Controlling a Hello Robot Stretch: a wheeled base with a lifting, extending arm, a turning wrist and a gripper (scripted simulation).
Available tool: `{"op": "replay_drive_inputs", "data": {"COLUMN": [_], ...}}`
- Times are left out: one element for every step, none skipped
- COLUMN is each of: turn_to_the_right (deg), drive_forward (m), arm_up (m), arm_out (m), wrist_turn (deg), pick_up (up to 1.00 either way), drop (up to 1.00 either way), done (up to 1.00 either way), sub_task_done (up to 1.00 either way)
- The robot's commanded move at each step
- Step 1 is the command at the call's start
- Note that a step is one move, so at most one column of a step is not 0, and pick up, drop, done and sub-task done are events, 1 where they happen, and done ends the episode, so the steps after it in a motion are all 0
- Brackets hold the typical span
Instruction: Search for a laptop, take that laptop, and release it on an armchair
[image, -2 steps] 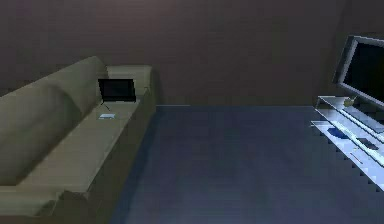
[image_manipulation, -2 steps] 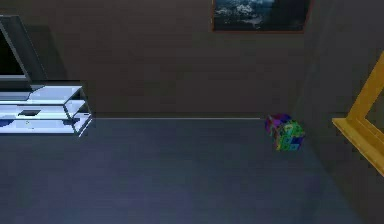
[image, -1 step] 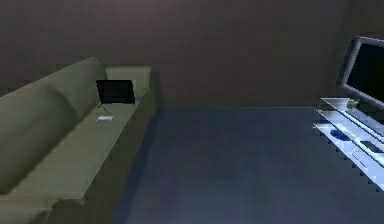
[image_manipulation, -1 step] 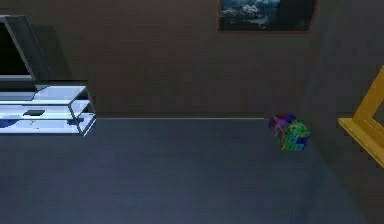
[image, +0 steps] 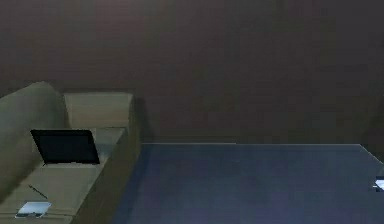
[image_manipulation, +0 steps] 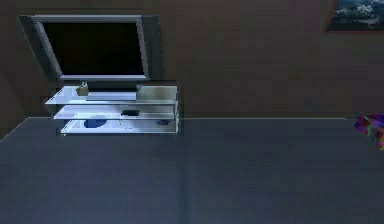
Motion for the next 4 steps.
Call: {"op": "replay_drive_inputs", "data": {"turn_to_the_right": [-12.0,0.0,-45.0,-45.0], "drive_forward": [0.0,0.3,0.0,0.0], "arm_up": [0.0,0.0,0.0,0.0], "arm_out": [0.0,0.0,0.0,0.0], "wrist_turn": [0.0,0.0,0.0,0.0], "pick_up": [0.0,0.0,0.0,0.0], "drop": [0.0,0.0,0.0,0.0], "done": [0.0,0.0,0.0,0.0], "sub_task_done": [0.0,0.0,0.0,0.0]}}
